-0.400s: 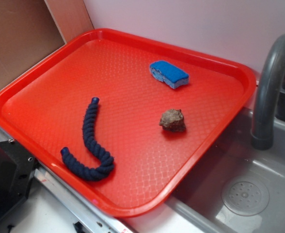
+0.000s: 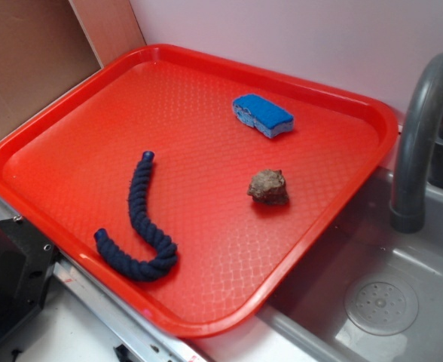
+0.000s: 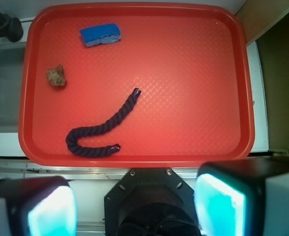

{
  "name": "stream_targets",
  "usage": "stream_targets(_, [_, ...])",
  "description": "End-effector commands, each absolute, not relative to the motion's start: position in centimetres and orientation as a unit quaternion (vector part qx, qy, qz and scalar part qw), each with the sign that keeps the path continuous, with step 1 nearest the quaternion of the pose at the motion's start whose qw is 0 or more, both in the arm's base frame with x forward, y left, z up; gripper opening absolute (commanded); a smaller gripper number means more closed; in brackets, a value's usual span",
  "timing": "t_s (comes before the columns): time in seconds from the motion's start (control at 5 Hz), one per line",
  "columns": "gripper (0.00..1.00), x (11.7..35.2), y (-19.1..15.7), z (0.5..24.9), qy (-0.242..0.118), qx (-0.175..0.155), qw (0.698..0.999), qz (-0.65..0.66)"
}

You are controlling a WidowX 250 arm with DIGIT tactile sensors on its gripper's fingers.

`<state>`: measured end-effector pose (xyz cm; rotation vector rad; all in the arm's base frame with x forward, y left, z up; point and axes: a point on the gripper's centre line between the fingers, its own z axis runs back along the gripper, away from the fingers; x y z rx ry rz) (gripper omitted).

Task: Grab the rock.

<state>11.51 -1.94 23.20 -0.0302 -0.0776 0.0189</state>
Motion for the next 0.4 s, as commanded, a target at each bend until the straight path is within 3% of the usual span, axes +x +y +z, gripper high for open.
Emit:
stream_targets(0.0, [1.0,15.7,-7.4,21.0,-0.078,0.007,0.995,-0.064])
stream_targets(0.2, [1.0,18.2,-9.5,18.4,-0.087,0.019,0.992,-0.085])
